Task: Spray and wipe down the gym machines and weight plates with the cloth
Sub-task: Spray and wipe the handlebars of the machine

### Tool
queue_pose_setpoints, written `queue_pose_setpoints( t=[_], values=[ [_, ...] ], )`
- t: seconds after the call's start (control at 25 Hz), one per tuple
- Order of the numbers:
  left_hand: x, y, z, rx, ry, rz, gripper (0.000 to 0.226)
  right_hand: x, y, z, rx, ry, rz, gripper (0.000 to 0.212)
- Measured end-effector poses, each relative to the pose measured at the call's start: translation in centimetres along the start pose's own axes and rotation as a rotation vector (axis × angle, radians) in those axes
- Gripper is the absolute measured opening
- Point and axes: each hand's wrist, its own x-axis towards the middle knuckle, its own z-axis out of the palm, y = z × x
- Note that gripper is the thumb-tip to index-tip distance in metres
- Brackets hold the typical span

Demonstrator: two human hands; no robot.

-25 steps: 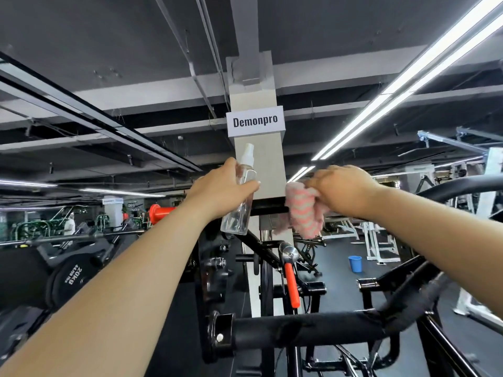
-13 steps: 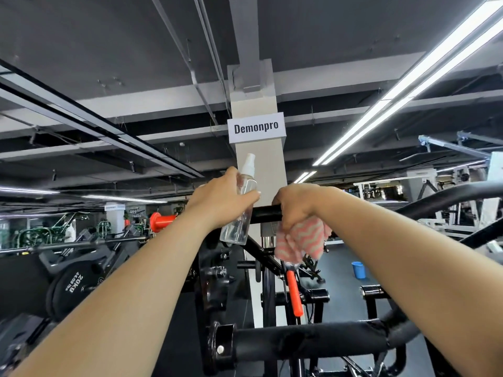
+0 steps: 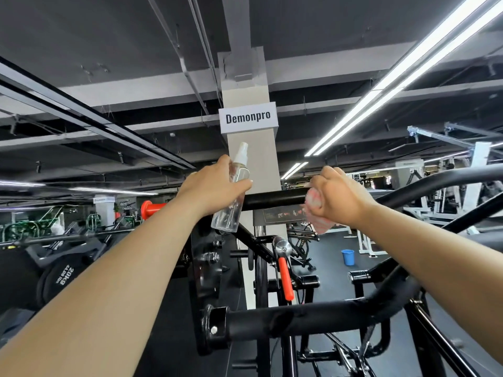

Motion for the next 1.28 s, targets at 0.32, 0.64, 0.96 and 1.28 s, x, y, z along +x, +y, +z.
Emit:
queue_pose_setpoints(
  t=[0.32, 0.64, 0.96, 1.28],
  values=[
    [0.0, -0.1, 0.1, -0.015, 0.006, -0.002, 0.039, -1.6, 2.8, -0.9, -0.010, -0.188, 0.149, 0.039],
    [0.1, -0.2, 0.1, -0.002, 0.005, 0.002, 0.045, -2.9, 4.5, -0.7, -0.178, -0.176, 0.172, 0.038],
    [-0.2, 0.2, -0.1, -0.024, 0.012, -0.016, 0.043, -4.0, 4.0, -1.6, -0.467, -0.229, 0.209, 0.030],
    [-0.3, -0.1, -0.3, -0.199, 0.040, -0.008, 0.040, -3.0, 0.9, -4.5, -0.240, -0.224, 0.357, 0.040]
  ],
)
